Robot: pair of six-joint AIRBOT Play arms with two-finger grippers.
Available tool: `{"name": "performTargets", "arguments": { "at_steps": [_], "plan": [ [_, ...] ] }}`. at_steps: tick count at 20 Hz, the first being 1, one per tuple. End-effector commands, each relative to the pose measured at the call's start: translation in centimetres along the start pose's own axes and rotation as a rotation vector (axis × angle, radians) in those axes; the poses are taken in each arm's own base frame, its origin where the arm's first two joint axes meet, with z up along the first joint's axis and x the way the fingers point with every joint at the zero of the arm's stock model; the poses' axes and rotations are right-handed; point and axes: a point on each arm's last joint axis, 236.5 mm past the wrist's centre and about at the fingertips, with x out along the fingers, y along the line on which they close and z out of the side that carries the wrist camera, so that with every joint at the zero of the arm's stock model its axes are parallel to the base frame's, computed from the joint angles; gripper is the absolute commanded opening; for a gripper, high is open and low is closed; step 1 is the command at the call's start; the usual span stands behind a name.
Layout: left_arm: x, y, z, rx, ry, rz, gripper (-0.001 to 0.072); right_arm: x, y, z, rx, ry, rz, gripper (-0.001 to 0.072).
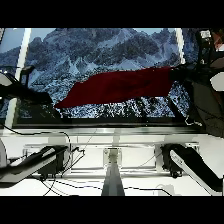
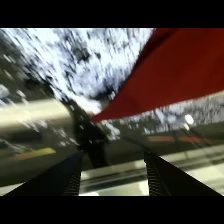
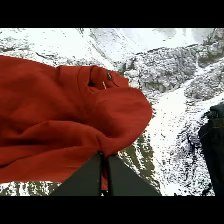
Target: Fold the clothes and pants, and hang the long-sleeved shirts on hangers.
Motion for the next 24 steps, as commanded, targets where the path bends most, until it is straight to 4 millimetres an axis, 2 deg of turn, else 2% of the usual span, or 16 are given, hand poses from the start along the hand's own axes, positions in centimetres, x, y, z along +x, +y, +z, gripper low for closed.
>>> {"name": "performTargets", "arguments": {
  "at_steps": [1, 6, 10, 15, 16, 17, 20, 23, 24],
  "plan": [
    [2.5, -1.6, -0.7, 0.005, 0.049, -0.115, 0.0435, -0.1, -0.2, 0.0, -0.002, 0.0, -0.007, 0.0016],
    [4.4, -0.6, 0.1, 0.076, 0.044, -0.119, 0.0433, -0.1, 0.1, 0.1, 0.007, -0.002, 0.005, 0.0016],
    [4.7, -0.6, 0.2, 0.199, 0.036, -0.121, 0.0406, -0.1, 0.1, 0.1, 0.007, -0.003, 0.005, 0.0016],
    [4.8, 0.0, 1.1, 0.252, -0.002, -0.095, 0.0404, -0.1, 0.6, 0.2, 0.021, -0.007, 0.024, 0.0016],
    [4.8, 0.0, 1.0, 0.264, -0.001, -0.096, 0.0382, -0.1, 0.7, 0.2, 0.025, -0.008, 0.03, 0.0016],
    [4.9, 0.0, 1.0, 0.268, 0.002, -0.097, 0.0348, -0.1, 0.7, 0.2, 0.026, -0.009, 0.032, 0.0016],
    [5.6, -0.1, 0.6, 0.273, 0.026, -0.114, 0.0348, -0.1, 0.7, 0.2, 0.026, -0.009, 0.032, 0.0016],
    [6.8, -1.3, -1.0, 0.282, 0.114, -0.176, 0.0346, -0.1, 0.8, 0.3, 0.028, -0.012, 0.033, 0.0016],
    [7.2, -1.8, -1.6, 0.286, 0.149, -0.199, 0.028, -0.1, 0.8, 0.3, 0.028, -0.012, 0.034, 0.0016]
  ]
}}
